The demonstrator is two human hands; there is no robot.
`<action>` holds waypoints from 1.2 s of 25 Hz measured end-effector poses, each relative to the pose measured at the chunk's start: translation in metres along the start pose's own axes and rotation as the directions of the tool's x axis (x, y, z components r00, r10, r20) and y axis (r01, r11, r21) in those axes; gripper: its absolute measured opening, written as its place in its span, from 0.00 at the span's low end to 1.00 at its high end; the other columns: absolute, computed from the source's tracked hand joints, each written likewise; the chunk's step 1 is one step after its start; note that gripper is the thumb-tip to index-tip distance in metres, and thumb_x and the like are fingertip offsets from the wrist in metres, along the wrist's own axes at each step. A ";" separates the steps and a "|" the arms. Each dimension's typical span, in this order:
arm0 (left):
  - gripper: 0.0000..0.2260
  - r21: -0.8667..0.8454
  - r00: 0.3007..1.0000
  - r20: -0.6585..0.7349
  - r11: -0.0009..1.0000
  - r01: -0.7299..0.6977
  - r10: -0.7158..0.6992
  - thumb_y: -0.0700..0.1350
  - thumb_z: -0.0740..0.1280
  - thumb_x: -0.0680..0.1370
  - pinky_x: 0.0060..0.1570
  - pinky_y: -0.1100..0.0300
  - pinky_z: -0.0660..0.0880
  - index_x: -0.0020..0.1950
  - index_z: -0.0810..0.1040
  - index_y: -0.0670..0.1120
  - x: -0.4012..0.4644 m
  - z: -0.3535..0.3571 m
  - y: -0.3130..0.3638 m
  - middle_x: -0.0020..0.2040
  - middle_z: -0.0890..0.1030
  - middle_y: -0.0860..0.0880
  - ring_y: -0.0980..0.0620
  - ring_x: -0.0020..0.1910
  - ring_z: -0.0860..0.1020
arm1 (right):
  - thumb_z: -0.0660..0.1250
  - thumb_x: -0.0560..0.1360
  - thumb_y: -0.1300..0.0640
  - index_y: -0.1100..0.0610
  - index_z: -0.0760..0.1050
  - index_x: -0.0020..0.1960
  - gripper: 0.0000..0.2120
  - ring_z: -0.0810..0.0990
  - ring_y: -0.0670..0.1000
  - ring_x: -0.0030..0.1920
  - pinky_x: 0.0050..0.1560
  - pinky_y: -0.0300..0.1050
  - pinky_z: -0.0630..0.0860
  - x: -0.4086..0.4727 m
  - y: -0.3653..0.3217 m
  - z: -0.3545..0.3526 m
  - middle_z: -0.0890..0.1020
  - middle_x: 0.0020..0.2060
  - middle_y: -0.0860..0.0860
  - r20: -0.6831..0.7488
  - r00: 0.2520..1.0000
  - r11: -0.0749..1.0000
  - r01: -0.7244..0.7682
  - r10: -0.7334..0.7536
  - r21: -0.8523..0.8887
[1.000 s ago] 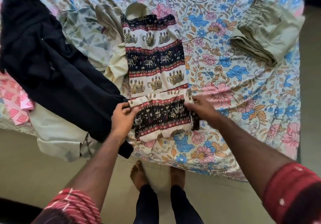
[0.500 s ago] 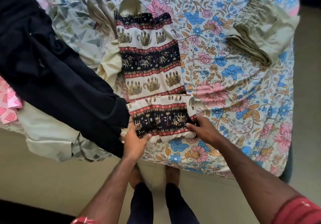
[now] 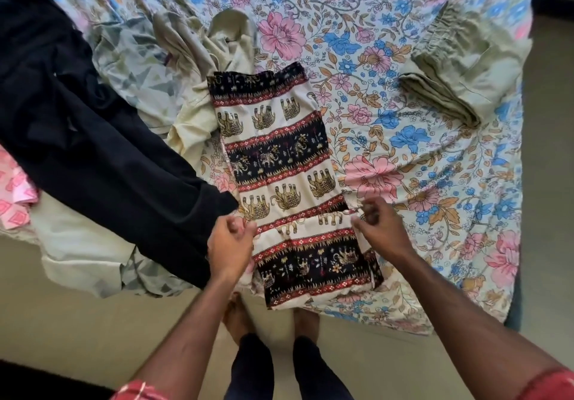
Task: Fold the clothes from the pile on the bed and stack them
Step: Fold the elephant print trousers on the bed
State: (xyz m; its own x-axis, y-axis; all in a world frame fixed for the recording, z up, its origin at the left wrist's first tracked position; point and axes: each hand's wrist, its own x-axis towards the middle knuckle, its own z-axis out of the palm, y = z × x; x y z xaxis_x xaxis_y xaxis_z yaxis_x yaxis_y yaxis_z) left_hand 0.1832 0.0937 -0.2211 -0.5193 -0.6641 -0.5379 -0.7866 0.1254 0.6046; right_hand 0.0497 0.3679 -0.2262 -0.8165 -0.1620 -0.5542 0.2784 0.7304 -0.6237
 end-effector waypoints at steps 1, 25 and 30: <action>0.18 0.014 1.000 0.026 1.000 0.008 -0.008 0.55 0.72 0.78 0.48 0.56 0.79 0.62 0.73 0.47 0.016 -0.002 0.012 0.49 0.79 0.51 0.55 0.45 0.80 | 0.74 0.77 0.54 0.49 0.70 0.68 0.22 0.80 0.52 0.56 0.57 0.54 0.82 0.014 -0.013 0.003 0.77 0.59 0.52 0.016 0.999 0.999 0.049 -0.049 0.000; 0.65 0.717 0.857 0.411 0.470 -0.515 0.312 0.73 0.74 0.61 0.68 0.32 0.64 0.83 0.37 0.52 -0.082 0.050 -0.109 0.84 0.40 0.50 0.46 0.83 0.45 | 0.66 0.76 0.32 0.42 0.41 0.84 0.48 0.47 0.55 0.83 0.78 0.64 0.36 -0.040 0.095 0.006 0.39 0.84 0.47 0.533 0.727 0.272 0.669 -0.432 -0.692; 0.47 0.791 0.915 0.340 0.461 -0.402 0.216 0.56 0.62 0.81 0.70 0.35 0.60 0.77 0.22 0.52 -0.089 0.064 -0.090 0.78 0.26 0.51 0.47 0.82 0.38 | 0.60 0.83 0.48 0.34 0.31 0.80 0.41 0.34 0.55 0.81 0.77 0.61 0.29 -0.046 0.087 0.009 0.34 0.82 0.46 0.495 0.783 0.372 0.617 -0.377 -0.694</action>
State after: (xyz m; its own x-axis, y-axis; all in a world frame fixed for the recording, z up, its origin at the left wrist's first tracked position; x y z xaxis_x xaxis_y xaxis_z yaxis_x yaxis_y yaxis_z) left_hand 0.2790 0.1881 -0.2653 -0.7587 -0.3304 -0.5614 -0.4179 0.9080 0.0304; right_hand 0.1157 0.4331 -0.2600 -0.4943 -0.7301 -0.4718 -0.7510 0.6320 -0.1911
